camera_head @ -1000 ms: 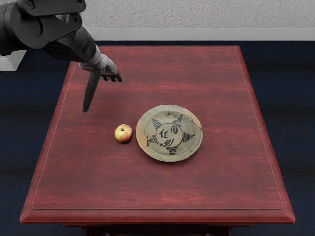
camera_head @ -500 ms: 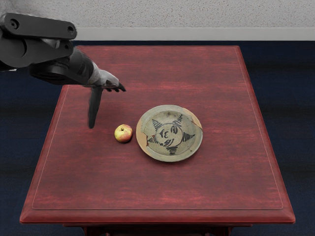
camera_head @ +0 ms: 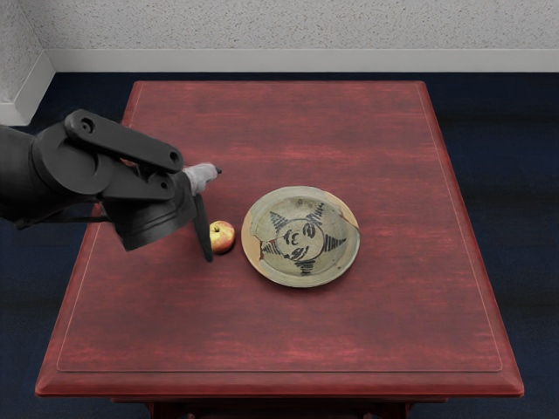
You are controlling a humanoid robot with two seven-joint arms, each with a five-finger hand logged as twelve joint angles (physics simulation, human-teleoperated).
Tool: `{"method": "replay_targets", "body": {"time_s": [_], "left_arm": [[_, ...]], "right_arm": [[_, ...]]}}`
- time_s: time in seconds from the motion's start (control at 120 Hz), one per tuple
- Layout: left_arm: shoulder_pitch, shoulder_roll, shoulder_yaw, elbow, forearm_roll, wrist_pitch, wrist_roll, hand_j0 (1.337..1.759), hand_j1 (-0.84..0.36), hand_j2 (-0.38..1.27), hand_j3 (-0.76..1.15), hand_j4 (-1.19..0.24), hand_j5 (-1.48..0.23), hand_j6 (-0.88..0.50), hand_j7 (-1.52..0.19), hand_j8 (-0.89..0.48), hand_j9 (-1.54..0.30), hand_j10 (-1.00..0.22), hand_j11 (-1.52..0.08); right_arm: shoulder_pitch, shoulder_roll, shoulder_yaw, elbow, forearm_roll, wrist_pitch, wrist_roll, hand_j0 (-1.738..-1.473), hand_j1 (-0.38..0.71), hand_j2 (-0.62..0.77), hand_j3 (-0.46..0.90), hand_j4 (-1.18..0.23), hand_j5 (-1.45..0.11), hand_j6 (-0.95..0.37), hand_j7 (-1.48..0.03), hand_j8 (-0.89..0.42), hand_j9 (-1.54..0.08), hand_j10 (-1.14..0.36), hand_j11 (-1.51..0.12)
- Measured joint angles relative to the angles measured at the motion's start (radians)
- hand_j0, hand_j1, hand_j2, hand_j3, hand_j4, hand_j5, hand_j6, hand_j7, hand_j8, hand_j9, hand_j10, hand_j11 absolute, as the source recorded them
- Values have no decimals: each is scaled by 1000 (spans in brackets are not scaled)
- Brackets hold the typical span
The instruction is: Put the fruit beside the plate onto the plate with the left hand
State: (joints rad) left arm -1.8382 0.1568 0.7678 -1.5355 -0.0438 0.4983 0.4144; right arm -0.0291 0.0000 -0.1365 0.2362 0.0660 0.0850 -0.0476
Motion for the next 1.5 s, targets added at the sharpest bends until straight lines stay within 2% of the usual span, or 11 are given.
{"method": "replay_targets", "body": {"time_s": [0.083, 0.225, 0.333, 0.508, 0.875, 1.15, 1.5], "left_arm": [[10, -49, 18, -19, -5, 62, 2, 1658, 349, 0, 0, 0, 0, -1, 0, -1, 0, 0, 0], [9, -68, 65, -31, 23, 100, 4, 1658, 349, 0, 0, 0, 0, -1, 0, -1, 0, 0, 0], [5, -148, 113, -34, 46, 108, 6, 1658, 349, 0, 0, 0, 0, -1, 0, -1, 0, 0, 0], [-5, -157, 145, -45, 55, 112, 23, 1658, 349, 0, 0, 0, 0, -1, 0, 0, 0, 0, 0], [-50, -157, 148, -42, 49, 113, 25, 1658, 317, 6, 0, -27, -35, -28, -35, -28, -35, -27, -35], [-37, -157, 157, -47, 33, 113, 47, 1658, 173, 30, 0, -147, -191, -147, -191, -147, -191, -147, -191], [-41, -157, 169, -41, 41, 113, 45, 1658, -1, 59, 0, -292, -379, -292, -379, -292, -379, -292, -379]], "right_arm": [[0, 0, 0, 0, 0, 0, 0, -1658, -333, -3, 0, -13, -17, -13, -17, -13, -17, -13, -17], [0, 0, 0, 0, 0, 0, 0, -1658, -333, -3, 0, -13, -17, -13, -17, -13, -17, -13, -17], [0, 0, 0, 0, 0, 0, 0, -1658, -333, -3, 0, -13, -17, -13, -17, -13, -17, -13, -17], [0, 0, 0, 0, 0, 0, 0, -1658, -333, -3, 0, -13, -17, -13, -17, -13, -17, -13, -17], [0, 0, 0, 0, 0, 0, 0, -1658, -333, -3, 0, -13, -17, -13, -17, -13, -17, -13, -17], [0, 0, 0, 0, 0, 0, 0, -1658, -333, -3, 0, -13, -17, -13, -17, -13, -17, -13, -17], [0, 0, 0, 0, 0, 0, 0, -1658, -333, -3, 0, -13, -17, -13, -17, -13, -17, -13, -17]]}}
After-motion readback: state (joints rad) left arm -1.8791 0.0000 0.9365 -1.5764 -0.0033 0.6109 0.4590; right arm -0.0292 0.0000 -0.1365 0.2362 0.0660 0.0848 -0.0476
